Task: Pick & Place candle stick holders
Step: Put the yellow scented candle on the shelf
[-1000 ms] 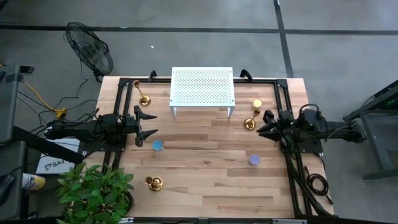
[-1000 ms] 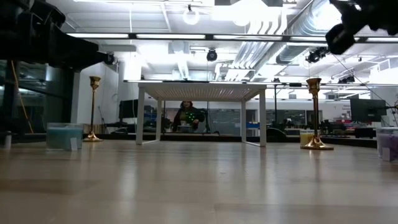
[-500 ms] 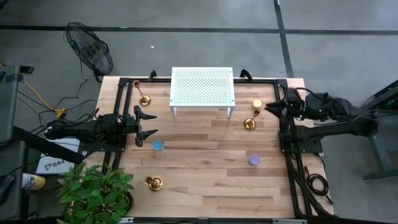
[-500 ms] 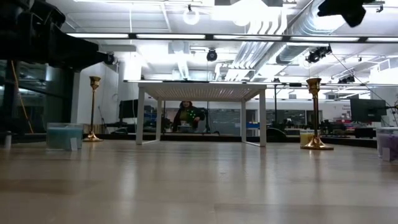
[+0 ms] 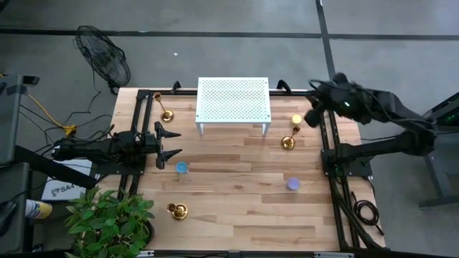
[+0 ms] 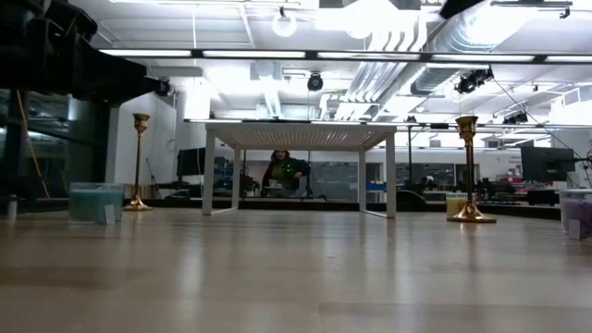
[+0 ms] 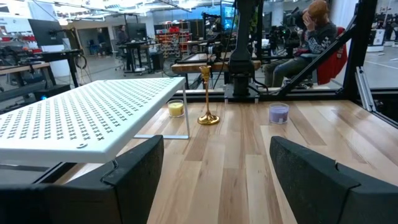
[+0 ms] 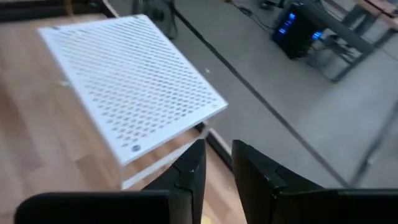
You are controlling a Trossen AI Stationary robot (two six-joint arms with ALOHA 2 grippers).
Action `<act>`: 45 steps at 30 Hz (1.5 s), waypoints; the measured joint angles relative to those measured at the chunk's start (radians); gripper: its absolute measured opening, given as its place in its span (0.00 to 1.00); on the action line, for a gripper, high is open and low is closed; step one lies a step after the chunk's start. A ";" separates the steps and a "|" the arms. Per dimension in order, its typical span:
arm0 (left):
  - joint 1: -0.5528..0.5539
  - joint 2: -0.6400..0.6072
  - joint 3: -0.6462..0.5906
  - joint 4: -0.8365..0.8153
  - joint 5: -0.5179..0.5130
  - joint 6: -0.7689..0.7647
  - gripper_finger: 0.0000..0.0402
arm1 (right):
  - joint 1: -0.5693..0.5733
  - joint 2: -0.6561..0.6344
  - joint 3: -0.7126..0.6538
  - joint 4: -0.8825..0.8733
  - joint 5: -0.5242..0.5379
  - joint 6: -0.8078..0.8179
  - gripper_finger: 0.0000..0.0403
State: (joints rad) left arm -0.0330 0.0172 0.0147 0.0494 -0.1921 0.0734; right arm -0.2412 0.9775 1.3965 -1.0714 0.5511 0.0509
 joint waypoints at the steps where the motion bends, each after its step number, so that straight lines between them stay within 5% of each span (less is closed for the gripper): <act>1: 0.000 0.000 0.000 0.000 0.000 0.000 0.72 | -0.031 0.028 0.024 -0.004 -0.004 -0.021 0.18; 12: 0.000 0.000 0.000 0.000 0.000 0.000 0.72 | -0.453 0.356 0.253 -0.067 -0.033 -0.217 0.18; 19: 0.000 0.000 0.000 0.000 0.000 0.000 0.72 | -0.649 0.583 0.339 -0.083 -0.241 -0.351 0.18; 22: 0.000 0.000 0.000 0.000 0.000 0.000 0.72 | -0.680 0.671 0.337 -0.126 -0.211 -0.494 0.18; 28: 0.000 0.000 0.000 0.000 0.000 0.000 0.72 | -0.689 0.783 0.305 -0.159 0.024 -0.699 0.18; 41: 0.000 0.000 0.000 0.000 0.000 0.000 0.72 | -0.722 0.763 0.130 -0.272 -0.404 -0.696 0.18; 45: 0.000 0.000 0.000 0.000 0.000 0.000 0.72 | -0.730 0.721 0.024 -0.246 -0.406 -0.729 0.18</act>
State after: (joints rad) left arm -0.0330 0.0170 0.0146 0.0498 -0.1919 0.0732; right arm -0.9709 1.6984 1.4210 -1.3170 0.1446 -0.6784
